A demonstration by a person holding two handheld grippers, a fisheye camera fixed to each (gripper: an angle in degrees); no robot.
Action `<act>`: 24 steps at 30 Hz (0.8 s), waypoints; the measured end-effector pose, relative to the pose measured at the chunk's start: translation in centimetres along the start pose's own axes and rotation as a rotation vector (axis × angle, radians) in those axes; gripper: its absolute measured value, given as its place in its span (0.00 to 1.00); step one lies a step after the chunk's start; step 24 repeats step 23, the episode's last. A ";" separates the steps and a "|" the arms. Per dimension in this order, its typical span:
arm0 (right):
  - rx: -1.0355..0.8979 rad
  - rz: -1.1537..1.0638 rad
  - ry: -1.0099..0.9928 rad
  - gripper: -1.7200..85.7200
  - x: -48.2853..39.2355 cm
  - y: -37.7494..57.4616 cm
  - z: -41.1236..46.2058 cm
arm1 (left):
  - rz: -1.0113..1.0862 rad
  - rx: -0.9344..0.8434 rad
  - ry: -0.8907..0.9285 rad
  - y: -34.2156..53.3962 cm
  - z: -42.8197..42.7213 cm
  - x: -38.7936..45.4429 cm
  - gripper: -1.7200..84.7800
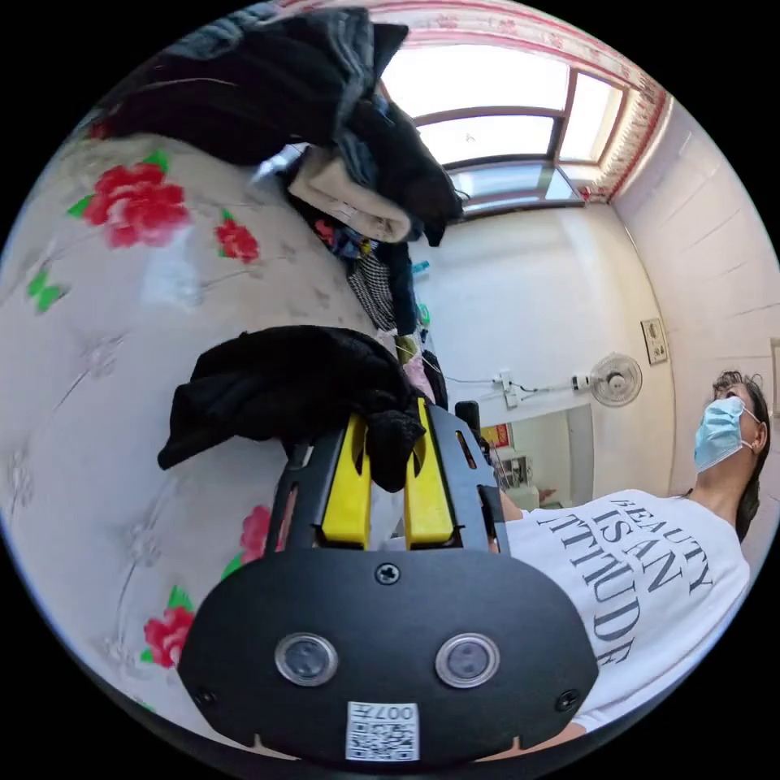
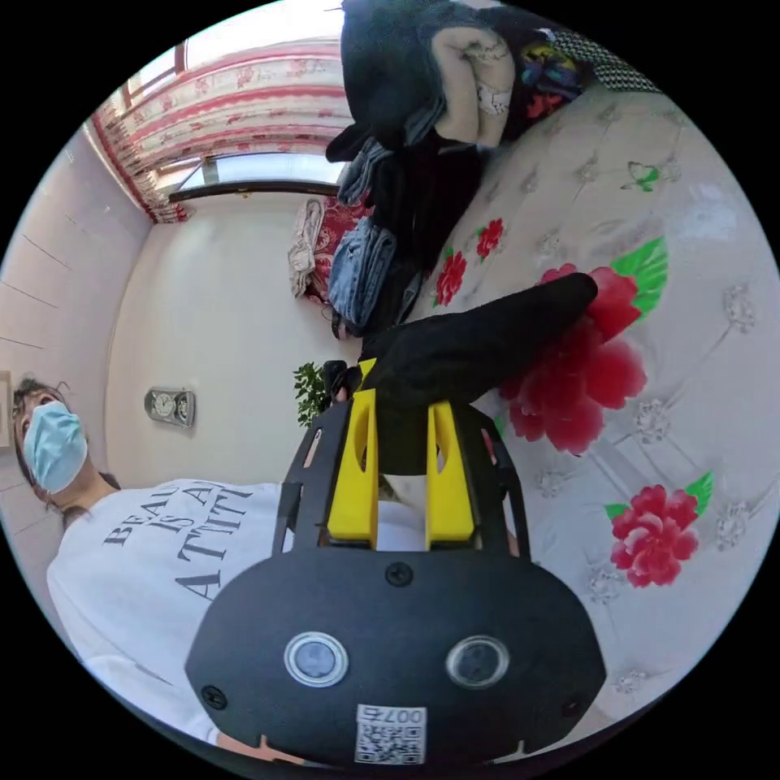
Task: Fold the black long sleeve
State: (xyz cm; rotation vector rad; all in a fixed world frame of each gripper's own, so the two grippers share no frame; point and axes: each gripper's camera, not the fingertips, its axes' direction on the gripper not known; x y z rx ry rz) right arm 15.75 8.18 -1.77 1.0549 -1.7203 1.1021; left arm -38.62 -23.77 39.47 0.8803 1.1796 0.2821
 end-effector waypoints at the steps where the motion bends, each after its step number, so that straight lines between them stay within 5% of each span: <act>1: 0.070 0.003 -0.008 0.10 -0.3 0.4 -3.5 | 0.056 -0.053 0.017 -2.3 3.7 2.1 0.09; 11: 0.659 -0.270 0.338 0.09 -13.8 3.2 -31.9 | 0.477 -0.403 0.289 -21.6 40.7 27.1 0.10; 14: 0.861 -0.184 0.459 0.09 -13.7 3.6 -37.5 | 0.477 -0.407 0.184 -23.9 47.2 29.6 0.12; 18: 0.955 0.116 0.672 0.10 -5.3 4.5 -40.4 | 0.522 -0.431 -0.054 -21.3 49.0 25.5 0.12; 24: 0.651 0.257 0.705 0.09 5.7 4.8 -29.7 | 0.392 -0.468 -0.401 -10.6 39.0 10.6 0.12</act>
